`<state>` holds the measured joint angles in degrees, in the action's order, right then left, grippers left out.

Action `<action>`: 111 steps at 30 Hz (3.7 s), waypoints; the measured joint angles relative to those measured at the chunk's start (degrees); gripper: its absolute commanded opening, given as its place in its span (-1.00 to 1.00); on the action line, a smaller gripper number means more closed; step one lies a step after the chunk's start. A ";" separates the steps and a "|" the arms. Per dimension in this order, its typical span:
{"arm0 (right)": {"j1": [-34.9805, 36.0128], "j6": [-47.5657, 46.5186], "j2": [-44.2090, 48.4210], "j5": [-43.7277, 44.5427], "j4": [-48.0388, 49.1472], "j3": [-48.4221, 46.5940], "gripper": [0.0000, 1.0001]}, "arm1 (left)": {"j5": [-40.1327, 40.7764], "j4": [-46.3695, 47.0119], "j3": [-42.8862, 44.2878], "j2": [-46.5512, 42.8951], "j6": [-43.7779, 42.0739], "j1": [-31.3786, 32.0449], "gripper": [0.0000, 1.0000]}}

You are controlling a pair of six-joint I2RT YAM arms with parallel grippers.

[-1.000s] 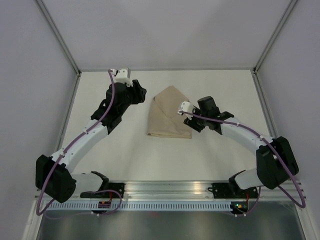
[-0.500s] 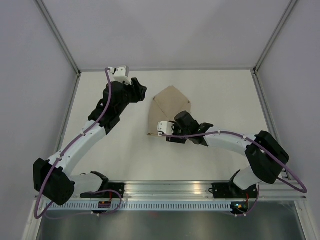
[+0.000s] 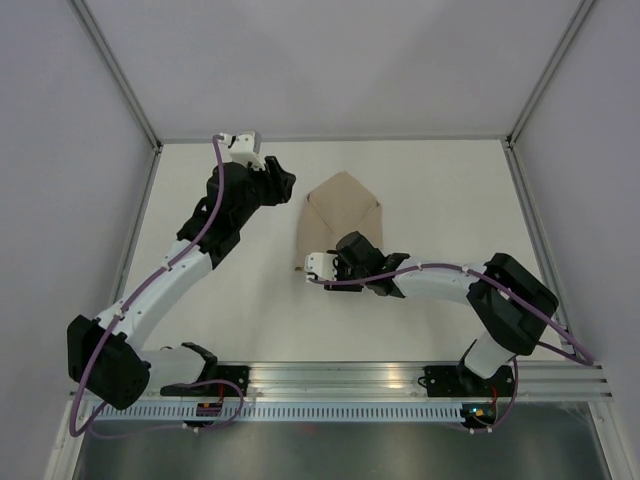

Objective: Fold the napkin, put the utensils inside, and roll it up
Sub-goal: Roll the napkin with the utensil

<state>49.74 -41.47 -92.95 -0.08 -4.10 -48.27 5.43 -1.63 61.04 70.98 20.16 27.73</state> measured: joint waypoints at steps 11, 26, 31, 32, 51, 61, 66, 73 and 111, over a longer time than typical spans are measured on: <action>-0.02 -1.99 -2.95 1.51 4.63 1.38 0.05 | -0.13 0.00 0.00 0.68 -1.03 -0.02 0.12; -5.51 -3.61 -4.42 -4.68 2.91 -0.57 -0.12 | -2.67 -0.04 0.00 3.19 -3.37 -0.02 0.15; -5.73 -5.40 -5.16 -6.12 -0.33 -2.36 -0.17 | -3.69 -0.48 0.00 3.65 -3.93 -0.02 0.19; -5.75 -5.68 -5.38 -6.43 -1.01 -2.82 -0.20 | -3.96 -0.55 0.00 3.65 -4.04 0.00 0.19; -8.44 -8.37 -10.05 -13.16 -11.50 -10.99 -0.83 | -5.92 -0.79 -2.56 1.92 -4.87 -0.02 0.01; -14.38 -10.75 -17.29 -26.01 -26.34 -22.60 -0.88 | -2.60 8.35 -16.68 -8.00 -4.74 0.24 -0.58; -17.14 -13.55 -22.49 -32.83 -35.85 -29.99 -0.89 | -0.37 14.16 -22.86 -11.82 -4.83 1.99 -0.85; -20.20 -16.48 -29.97 -40.57 -49.20 -39.58 -0.92 | 2.23 23.28 -32.48 -12.63 -8.11 8.85 -0.65; -22.75 -12.66 -40.19 -47.82 -71.58 -45.70 -0.98 | -2.54 13.53 -17.18 23.37 -36.30 34.29 0.10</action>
<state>26.98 -54.13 -133.14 -47.90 -75.68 -93.97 2.90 11.90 43.86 94.35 -16.14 62.02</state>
